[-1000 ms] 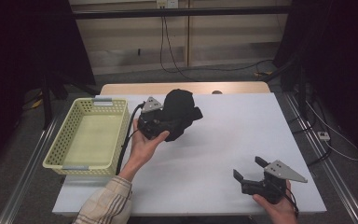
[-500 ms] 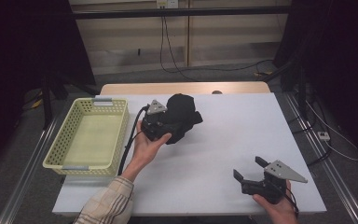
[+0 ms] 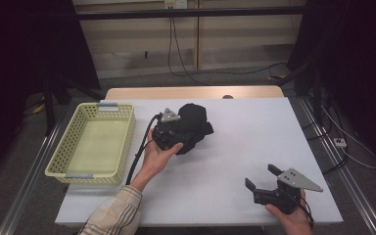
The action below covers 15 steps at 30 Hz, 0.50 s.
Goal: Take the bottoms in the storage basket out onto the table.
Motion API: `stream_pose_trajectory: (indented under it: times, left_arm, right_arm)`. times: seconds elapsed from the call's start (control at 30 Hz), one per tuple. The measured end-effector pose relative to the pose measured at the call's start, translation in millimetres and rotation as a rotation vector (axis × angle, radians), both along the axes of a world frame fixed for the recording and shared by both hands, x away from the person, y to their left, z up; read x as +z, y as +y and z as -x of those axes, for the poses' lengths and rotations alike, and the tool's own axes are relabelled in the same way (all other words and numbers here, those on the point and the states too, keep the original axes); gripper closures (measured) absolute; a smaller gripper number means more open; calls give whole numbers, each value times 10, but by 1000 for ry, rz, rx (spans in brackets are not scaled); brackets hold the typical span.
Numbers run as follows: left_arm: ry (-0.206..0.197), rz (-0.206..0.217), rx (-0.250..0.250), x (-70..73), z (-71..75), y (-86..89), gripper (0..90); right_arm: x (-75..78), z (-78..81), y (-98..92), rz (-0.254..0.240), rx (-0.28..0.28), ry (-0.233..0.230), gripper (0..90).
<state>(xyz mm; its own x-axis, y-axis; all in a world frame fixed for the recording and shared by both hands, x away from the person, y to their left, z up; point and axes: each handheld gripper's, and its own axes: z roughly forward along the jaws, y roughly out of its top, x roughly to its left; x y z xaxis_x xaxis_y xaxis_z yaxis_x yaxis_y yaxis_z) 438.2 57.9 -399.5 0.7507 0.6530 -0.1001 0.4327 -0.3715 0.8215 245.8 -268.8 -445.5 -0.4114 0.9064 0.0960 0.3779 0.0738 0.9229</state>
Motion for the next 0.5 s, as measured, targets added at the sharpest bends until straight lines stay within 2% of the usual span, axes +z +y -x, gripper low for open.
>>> stream_pose_trajectory:
  times: [0.5]
  left_arm:
    - [31,-75,-4,-154,-43,-70,511]
  right_arm:
    - [0,-1,-3,0,1,1,50]
